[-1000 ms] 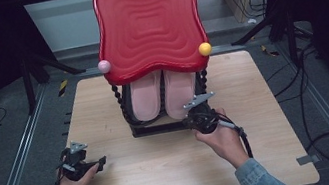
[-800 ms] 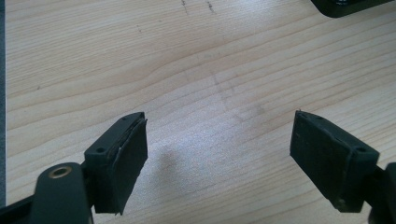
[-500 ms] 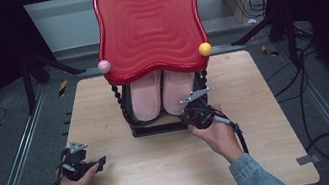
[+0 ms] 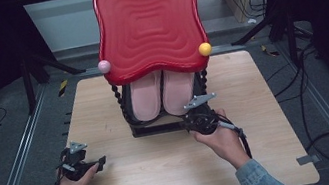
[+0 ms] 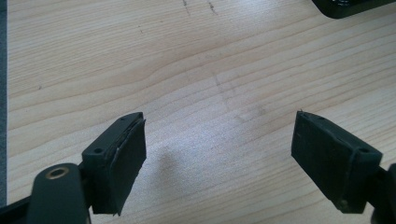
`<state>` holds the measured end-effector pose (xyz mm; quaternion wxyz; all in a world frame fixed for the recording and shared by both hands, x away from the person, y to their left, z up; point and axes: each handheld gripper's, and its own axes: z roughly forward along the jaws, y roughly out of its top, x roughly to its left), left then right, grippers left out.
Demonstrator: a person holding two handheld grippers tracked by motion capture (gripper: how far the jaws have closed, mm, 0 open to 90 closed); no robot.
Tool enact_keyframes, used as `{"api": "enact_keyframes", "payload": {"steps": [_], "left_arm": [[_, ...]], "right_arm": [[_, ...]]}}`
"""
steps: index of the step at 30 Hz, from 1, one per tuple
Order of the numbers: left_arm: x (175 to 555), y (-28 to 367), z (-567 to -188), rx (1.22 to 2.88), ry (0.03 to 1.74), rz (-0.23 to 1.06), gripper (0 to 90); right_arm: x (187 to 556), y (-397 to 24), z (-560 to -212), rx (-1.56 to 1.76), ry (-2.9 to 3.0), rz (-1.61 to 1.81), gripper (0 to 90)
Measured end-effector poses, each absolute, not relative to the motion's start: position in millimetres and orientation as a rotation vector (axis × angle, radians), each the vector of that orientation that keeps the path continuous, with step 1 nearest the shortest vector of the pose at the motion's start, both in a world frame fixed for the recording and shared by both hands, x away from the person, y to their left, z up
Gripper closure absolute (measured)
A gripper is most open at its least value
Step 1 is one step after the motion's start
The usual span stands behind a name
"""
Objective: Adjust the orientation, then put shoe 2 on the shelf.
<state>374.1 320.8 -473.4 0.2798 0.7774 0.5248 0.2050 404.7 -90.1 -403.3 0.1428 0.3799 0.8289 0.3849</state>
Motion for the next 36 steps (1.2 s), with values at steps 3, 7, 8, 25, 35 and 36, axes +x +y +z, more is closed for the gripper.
{"api": "enact_keyframes", "payload": {"steps": [3, 7, 8, 25, 35, 36], "left_arm": [[374.2, 320.7, -473.9, 2.086, 1.408, 0.548, 17.0], [374.1, 320.7, -474.1, 2.084, 1.41, 0.551, 16.6], [374.0, 320.6, -473.9, 2.083, 1.41, 0.551, 16.6], [374.1, 320.6, -473.9, 2.079, 1.407, 0.561, 14.5], [375.1, 316.7, -475.6, 2.054, 1.372, 0.581, 8.0], [375.7, 316.1, -476.7, 2.049, 1.368, 0.58, 7.3]], "right_arm": [[401.0, -91.3, -404.9, 1.091, 2.388, 1.114, 65.8], [391.8, -94.3, -408.2, 1.07, 2.377, 1.135, 54.3], [390.1, -94.7, -408.9, 1.066, 2.373, 1.138, 51.8], [370.5, -120.4, -431.5, 1.08, 2.347, 1.111, 17.2], [367.5, -174.1, -457.1, 1.174, 2.271, 1.11, 9.5], [370.3, -187.9, -463.1, 1.215, 2.235, 1.093, 9.0]]}}
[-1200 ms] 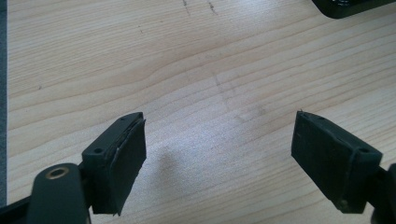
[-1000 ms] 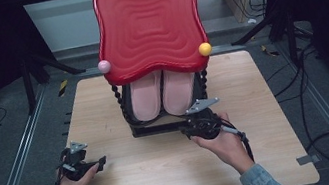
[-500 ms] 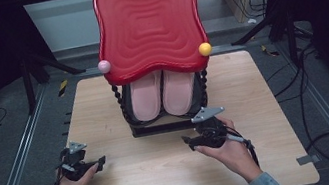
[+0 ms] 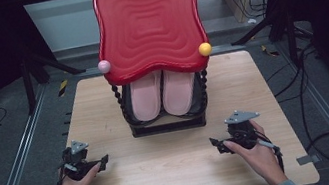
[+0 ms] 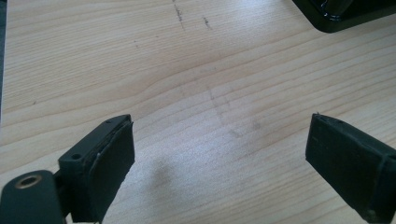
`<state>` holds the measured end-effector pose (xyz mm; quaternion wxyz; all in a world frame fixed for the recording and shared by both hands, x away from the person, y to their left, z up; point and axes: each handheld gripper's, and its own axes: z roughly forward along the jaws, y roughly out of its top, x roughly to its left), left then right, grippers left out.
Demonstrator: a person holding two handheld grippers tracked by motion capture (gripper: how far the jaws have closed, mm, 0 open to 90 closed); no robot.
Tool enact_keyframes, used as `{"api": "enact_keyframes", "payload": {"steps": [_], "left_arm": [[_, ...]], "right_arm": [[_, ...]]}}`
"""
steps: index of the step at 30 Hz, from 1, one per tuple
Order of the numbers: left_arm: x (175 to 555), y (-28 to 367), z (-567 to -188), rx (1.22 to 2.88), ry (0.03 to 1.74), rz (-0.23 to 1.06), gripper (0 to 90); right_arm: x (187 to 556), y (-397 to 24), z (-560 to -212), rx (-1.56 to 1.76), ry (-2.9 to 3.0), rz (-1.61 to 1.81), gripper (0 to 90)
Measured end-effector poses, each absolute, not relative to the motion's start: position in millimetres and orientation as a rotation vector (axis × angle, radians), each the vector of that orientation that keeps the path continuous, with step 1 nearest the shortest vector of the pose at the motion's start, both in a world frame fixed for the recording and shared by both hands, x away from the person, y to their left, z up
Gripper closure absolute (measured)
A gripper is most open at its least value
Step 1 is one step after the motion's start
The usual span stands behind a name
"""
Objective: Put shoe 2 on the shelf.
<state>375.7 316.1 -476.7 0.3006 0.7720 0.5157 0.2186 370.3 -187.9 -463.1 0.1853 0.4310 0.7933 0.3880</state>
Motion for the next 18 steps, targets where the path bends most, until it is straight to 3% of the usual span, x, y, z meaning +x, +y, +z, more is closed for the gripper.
{"api": "enact_keyframes", "payload": {"steps": [18], "left_arm": [[386.1, 316.1, -499.3, 2.045, 1.365, 0.59, 5.9]], "right_arm": [[420.8, -237.0, -500.2, 1.474, 2.023, 0.961, 12.0]]}}
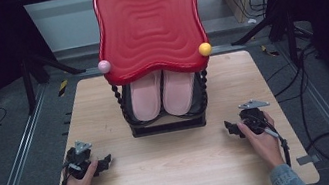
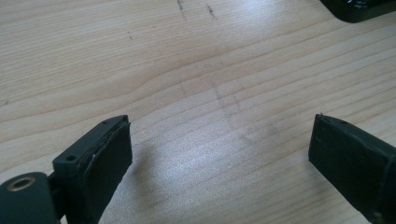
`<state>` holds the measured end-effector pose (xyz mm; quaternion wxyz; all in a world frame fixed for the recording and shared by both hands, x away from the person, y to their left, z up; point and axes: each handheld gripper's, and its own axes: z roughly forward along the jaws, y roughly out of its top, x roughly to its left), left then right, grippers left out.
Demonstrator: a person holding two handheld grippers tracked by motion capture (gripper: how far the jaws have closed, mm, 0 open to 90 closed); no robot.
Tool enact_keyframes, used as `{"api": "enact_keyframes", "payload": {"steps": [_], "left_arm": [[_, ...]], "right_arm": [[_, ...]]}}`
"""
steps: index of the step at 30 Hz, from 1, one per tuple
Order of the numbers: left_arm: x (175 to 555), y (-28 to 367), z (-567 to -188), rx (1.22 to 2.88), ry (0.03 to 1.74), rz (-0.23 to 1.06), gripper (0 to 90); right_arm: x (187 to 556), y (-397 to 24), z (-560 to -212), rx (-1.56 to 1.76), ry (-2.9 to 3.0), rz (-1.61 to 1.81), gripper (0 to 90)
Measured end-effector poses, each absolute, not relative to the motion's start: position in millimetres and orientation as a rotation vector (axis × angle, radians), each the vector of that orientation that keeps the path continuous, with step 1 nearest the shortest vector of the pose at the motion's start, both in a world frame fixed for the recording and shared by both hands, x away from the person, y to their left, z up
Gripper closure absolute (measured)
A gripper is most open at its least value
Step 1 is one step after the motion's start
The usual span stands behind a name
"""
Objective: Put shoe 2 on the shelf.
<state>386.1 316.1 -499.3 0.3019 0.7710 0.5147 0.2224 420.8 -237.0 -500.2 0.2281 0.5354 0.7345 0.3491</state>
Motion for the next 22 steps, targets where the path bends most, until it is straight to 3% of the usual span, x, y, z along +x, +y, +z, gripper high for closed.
{"api": "enact_keyframes", "payload": {"steps": [22], "left_arm": [[389.8, 319.8, -509.6, 2.003, 1.363, 0.607, 3.0]], "right_arm": [[427.3, -235.7, -513.8, 1.545, 1.954, 0.856, 5.2]]}}
